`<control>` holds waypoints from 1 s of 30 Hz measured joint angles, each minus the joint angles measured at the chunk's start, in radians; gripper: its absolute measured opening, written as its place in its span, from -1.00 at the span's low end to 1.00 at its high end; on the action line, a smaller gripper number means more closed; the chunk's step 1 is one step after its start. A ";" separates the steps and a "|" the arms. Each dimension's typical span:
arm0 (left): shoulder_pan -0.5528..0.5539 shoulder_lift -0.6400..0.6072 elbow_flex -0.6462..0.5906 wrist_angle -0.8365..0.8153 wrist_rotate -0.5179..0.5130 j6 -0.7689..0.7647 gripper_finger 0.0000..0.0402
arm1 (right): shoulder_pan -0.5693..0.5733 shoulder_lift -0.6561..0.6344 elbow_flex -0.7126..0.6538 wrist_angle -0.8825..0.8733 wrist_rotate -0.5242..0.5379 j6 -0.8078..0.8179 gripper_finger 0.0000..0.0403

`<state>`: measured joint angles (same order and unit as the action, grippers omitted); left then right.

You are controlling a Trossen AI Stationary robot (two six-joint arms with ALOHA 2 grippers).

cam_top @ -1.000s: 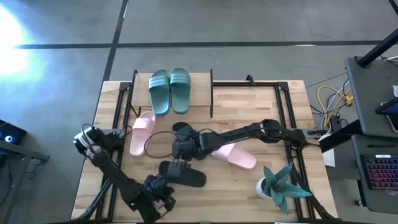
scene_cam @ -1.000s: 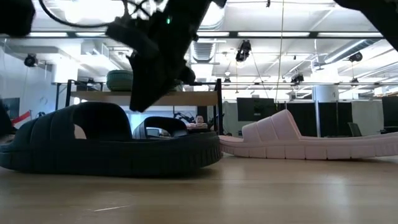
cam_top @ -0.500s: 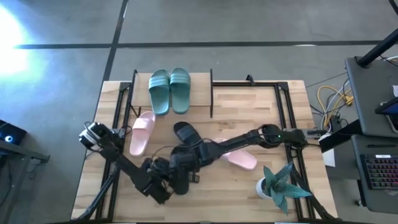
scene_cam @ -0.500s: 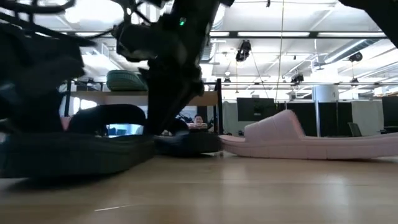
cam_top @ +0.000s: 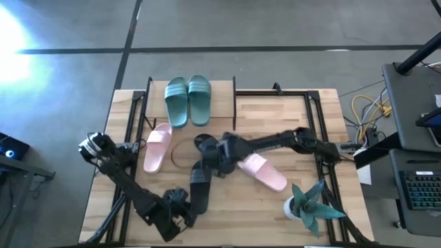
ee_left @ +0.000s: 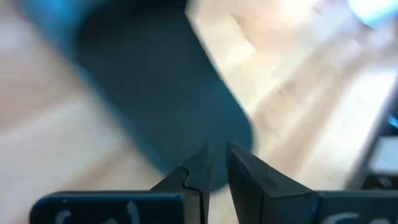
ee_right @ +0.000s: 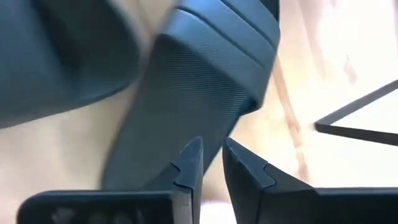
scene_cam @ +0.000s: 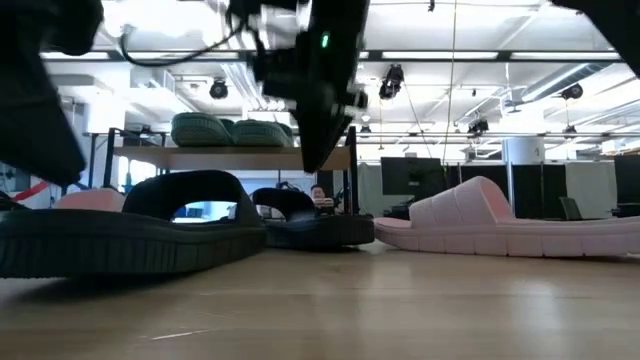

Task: Pick and place slides into the shelf
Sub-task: Put the black slide under the shelf

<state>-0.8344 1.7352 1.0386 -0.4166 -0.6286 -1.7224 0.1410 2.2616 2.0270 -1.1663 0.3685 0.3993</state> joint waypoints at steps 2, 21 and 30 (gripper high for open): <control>-0.005 0.040 0.000 0.088 -0.007 0.024 -0.83 | -0.027 0.005 -0.036 0.035 -0.040 -0.006 -0.75; 0.085 0.137 0.005 0.198 -0.037 0.171 -0.83 | 0.056 0.006 -0.176 0.077 -0.158 -0.014 -0.87; 0.174 0.119 0.001 0.128 -0.024 0.319 -0.83 | 0.090 0.006 0.000 0.067 -0.185 -0.014 -0.87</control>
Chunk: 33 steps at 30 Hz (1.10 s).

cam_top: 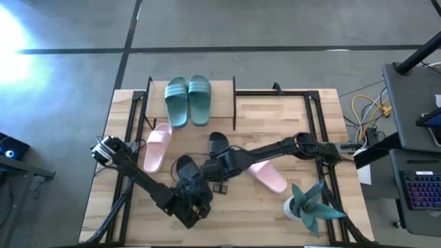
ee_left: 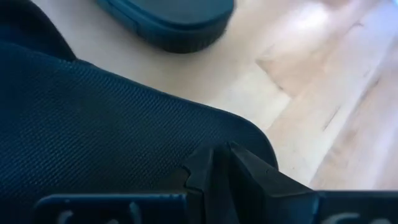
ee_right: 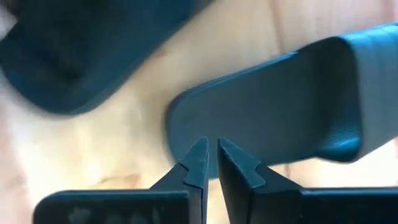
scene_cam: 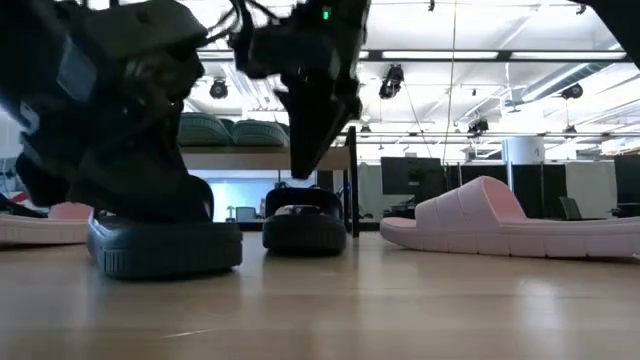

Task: Pick and place slides into the shelf
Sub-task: Put the black slide under the shelf

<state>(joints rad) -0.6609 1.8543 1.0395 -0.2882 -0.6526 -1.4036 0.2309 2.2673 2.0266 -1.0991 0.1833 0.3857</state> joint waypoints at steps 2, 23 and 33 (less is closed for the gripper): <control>0.001 -0.030 -0.001 -0.034 0.016 -0.001 -0.83 | 0.005 -0.001 0.022 -0.028 0.006 0.006 -0.87; -0.257 -0.091 -0.116 -0.191 -0.057 -0.737 -0.83 | -0.015 -0.223 0.006 -0.198 0.090 0.021 -0.87; -0.032 -0.136 -0.185 -0.271 -0.061 -0.528 -0.83 | -0.026 -0.246 -0.003 -0.205 0.169 0.034 -0.87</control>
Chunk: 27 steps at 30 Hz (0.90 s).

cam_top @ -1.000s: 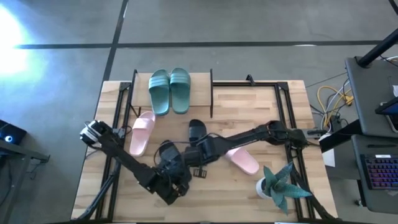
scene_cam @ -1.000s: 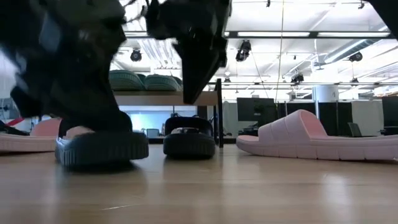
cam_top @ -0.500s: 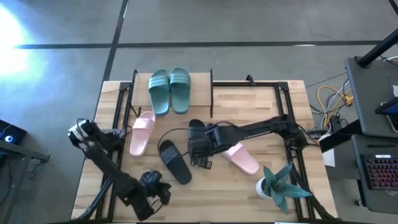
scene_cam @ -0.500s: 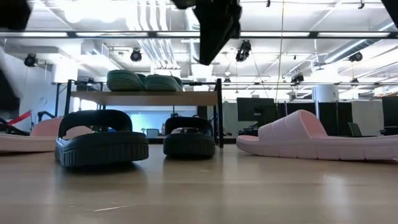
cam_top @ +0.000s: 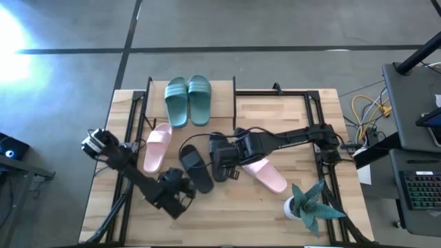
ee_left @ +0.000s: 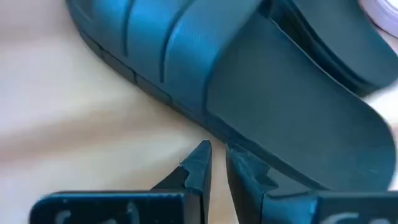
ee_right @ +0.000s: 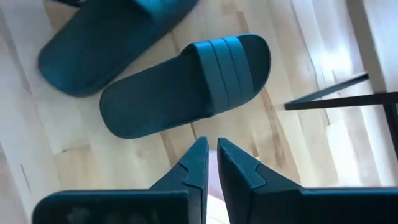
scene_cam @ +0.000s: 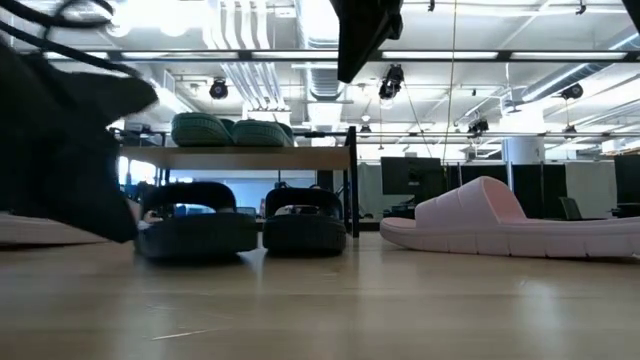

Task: Pick and place slides into the shelf
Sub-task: Put the black slide under the shelf, then put the pink slide under the shelf

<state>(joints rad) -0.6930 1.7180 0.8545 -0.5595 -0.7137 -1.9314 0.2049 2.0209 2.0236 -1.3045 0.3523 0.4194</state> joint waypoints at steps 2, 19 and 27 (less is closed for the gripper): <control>0.044 -0.002 -0.008 0.001 0.000 0.072 -0.83 | 0.001 0.000 -0.006 0.000 0.000 0.000 -0.87; 0.329 -0.004 -0.011 0.101 0.014 0.473 -0.83 | 0.000 0.000 -0.095 -0.001 0.008 0.039 -0.87; 0.282 -0.127 -0.011 0.014 0.107 0.509 -0.83 | 0.002 -0.069 -0.247 -0.102 -0.024 0.145 -0.87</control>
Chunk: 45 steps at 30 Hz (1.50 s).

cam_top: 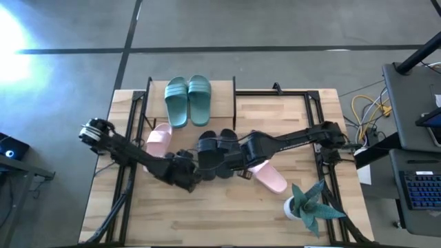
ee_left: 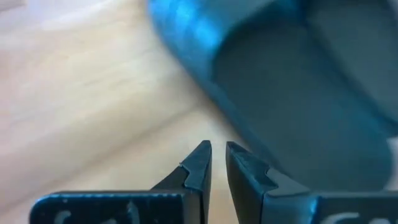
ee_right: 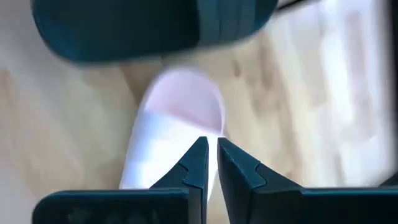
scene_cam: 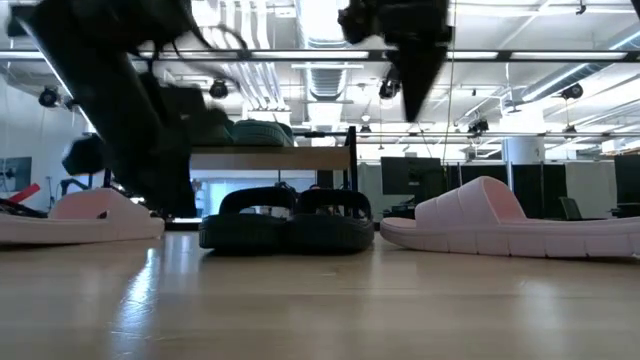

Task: Pick and place slides into the shelf
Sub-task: Put the pink slide under the shelf

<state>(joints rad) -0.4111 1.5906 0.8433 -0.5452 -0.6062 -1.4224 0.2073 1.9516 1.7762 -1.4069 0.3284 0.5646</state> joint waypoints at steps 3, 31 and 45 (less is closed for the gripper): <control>-0.060 -0.083 0.000 0.011 0.001 -0.010 -0.83 | -0.007 -0.065 -0.131 0.032 -0.090 0.023 -0.87; -0.253 -0.233 0.002 0.049 0.082 0.204 -0.83 | 0.375 -0.458 -0.776 0.469 0.239 -0.239 0.08; -0.253 -0.242 0.005 0.041 0.120 0.197 -0.83 | 0.184 -0.284 -0.837 0.784 0.205 -0.582 -0.03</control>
<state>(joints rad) -0.6640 1.3488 0.8486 -0.5041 -0.4864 -1.2249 0.3910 1.6675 0.9393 -0.6234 0.5337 -0.0173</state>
